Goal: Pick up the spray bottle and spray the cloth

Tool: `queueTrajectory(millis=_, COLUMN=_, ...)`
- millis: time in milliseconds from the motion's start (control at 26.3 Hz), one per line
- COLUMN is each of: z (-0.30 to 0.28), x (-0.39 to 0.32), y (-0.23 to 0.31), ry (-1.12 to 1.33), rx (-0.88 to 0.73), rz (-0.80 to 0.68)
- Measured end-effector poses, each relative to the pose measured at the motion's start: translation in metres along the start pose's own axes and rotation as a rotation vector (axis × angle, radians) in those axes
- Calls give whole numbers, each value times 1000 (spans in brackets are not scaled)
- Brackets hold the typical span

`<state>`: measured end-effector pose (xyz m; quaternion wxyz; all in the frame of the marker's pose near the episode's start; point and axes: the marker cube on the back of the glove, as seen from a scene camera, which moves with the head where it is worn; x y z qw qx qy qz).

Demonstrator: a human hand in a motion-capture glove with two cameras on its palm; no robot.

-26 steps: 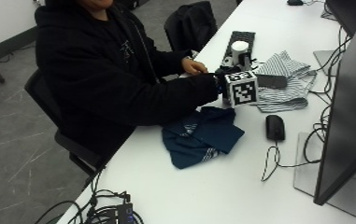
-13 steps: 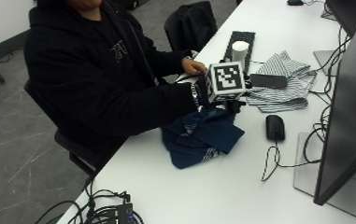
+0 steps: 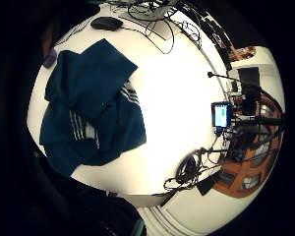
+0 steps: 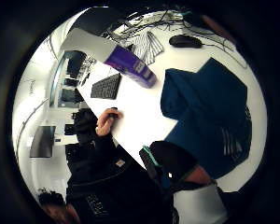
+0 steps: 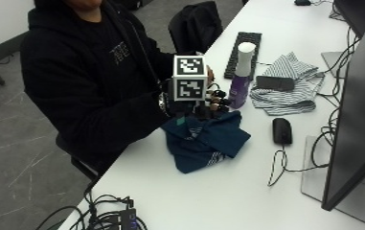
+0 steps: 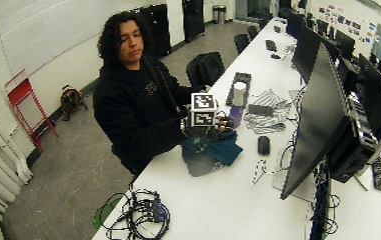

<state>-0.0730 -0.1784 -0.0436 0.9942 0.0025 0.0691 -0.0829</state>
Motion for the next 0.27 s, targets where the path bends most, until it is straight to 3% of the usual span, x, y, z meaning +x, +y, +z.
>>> queueTrajectory(millis=266, z=0, x=-11, y=34, ry=21, rx=6, rz=-2)
